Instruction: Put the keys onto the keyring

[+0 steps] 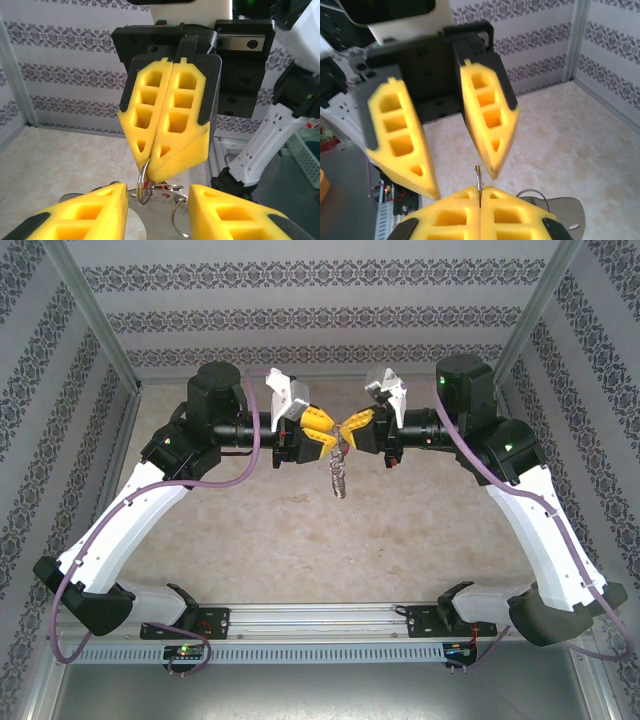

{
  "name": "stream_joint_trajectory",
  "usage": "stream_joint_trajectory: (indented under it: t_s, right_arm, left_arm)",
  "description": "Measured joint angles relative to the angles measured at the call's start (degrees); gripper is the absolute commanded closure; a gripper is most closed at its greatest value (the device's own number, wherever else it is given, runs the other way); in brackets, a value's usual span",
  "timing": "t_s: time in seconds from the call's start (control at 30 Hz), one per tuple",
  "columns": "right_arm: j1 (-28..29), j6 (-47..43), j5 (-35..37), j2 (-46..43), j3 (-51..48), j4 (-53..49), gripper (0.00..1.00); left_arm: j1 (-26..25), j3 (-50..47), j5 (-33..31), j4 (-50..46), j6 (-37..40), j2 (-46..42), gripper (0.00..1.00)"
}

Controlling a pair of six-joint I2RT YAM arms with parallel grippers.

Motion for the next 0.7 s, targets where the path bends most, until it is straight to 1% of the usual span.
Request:
stream_joint_trajectory:
  t_s: [0.1,0.23,0.33,0.53,0.7]
  right_arm:
    - [0.9,-2.8,4.1,1.3,2.0,-3.7,1.0]
    - [3.4,-7.8,10.6,4.9,6.7,-10.2,1.0]
    - [4.8,-10.2,13.6,6.7,8.4,-13.6,1.0]
    - [6.1,-13.2,16.8,7.6,9.6,-18.8,1.0]
    - [7.2,-14.6,17.6,7.7,10.6,-21.2,1.0]
  left_arm:
    - [0.0,1.4,-2.8,-3.8,2.8,0.4,0.62]
    - [0.0,5.1,-6.7,-9.4,7.1,2.1,0.62]
    - [0.0,6.3,-8.3,-12.3,9.2,3.0,0.62]
    - [-0.1,6.3,-9.1,-16.2,11.7,4.3,0.62]
    - [-0.8,6.5,-8.9,-18.0,13.0,5.7,0.61]
